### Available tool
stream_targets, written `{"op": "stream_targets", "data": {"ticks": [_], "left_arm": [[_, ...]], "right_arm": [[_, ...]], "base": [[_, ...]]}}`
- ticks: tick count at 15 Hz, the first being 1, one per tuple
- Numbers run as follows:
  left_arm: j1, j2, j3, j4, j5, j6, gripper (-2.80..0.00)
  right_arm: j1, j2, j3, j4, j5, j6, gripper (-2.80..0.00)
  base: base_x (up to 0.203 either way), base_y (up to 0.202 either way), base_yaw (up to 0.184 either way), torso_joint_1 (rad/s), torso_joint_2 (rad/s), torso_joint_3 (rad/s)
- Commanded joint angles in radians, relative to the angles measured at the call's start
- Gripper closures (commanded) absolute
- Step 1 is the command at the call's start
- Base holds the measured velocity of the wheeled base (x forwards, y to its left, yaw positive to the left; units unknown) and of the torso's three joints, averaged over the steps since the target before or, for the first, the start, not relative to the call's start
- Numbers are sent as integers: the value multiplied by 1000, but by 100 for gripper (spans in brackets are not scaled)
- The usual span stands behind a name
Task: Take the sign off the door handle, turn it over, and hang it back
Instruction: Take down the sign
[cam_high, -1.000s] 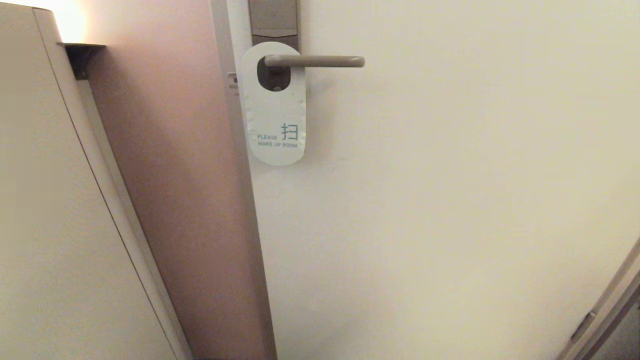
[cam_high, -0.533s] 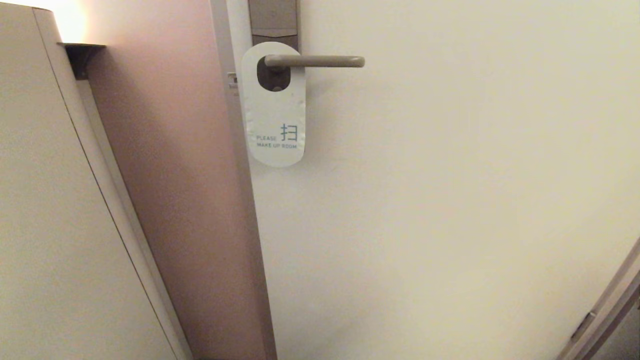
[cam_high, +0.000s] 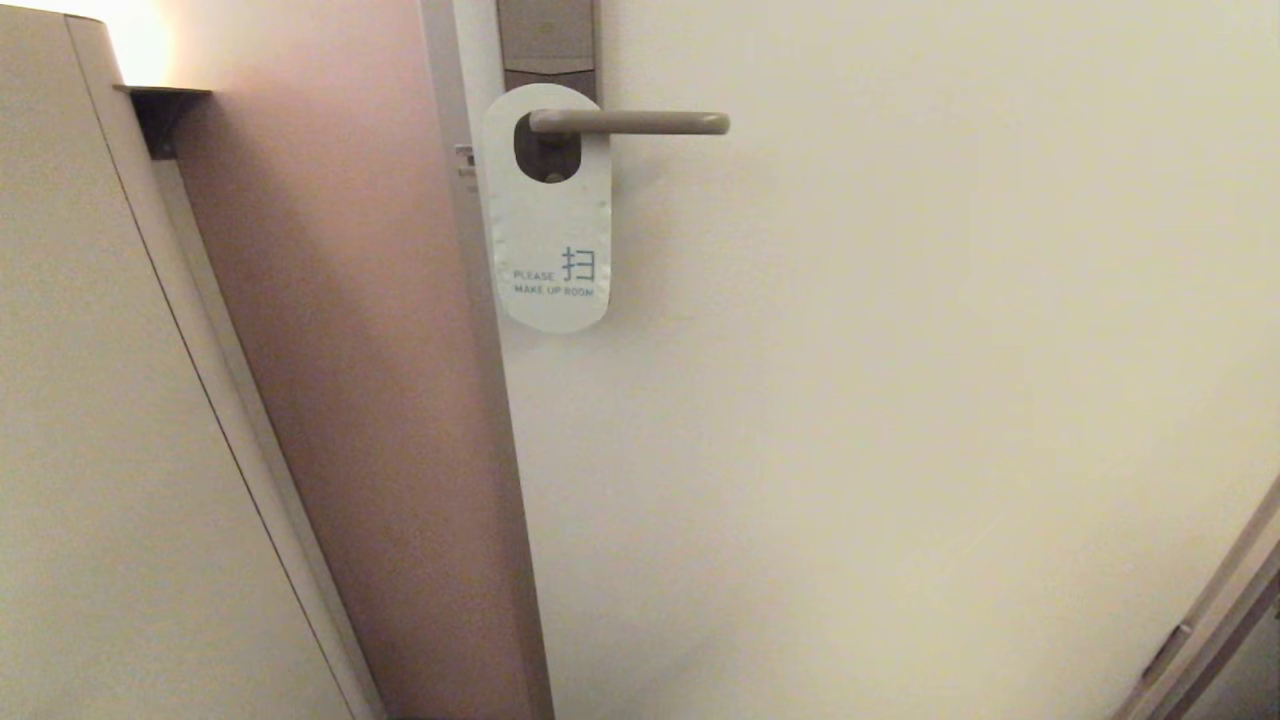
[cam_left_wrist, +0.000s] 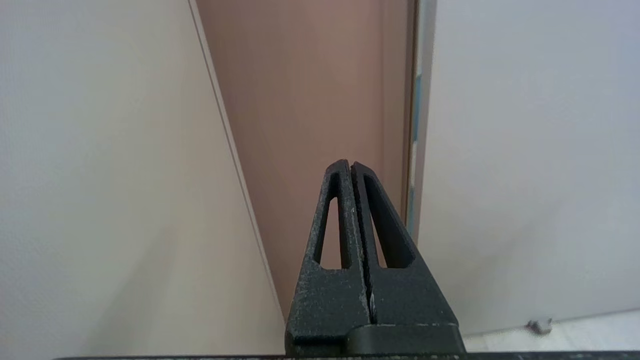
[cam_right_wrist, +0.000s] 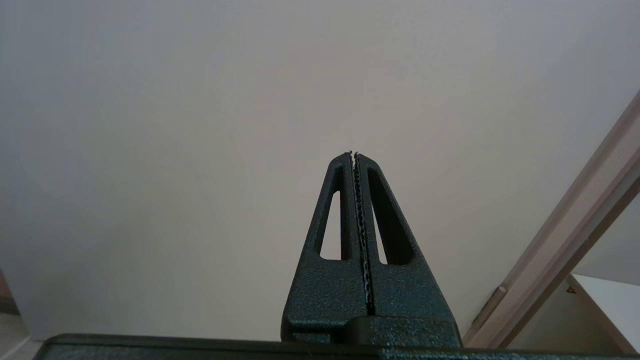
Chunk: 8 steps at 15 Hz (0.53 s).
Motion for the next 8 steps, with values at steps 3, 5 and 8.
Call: {"op": "stream_targets", "data": {"ticks": [3, 5, 8], "left_arm": [[0, 169, -133, 3, -9, 0, 0], [-1, 219, -189, 2, -25, 3, 0], [-2, 308, -249, -8, -52, 5, 0]], "right_arm": [[-1, 0, 0, -1, 0, -1, 0], [0, 0, 0, -1, 0, -1, 0], [0, 0, 0, -1, 0, -1, 0]], "base": [[0, 0, 0, 0, 0, 0], [0, 0, 0, 0, 0, 0], [0, 0, 0, 0, 0, 0]]}}
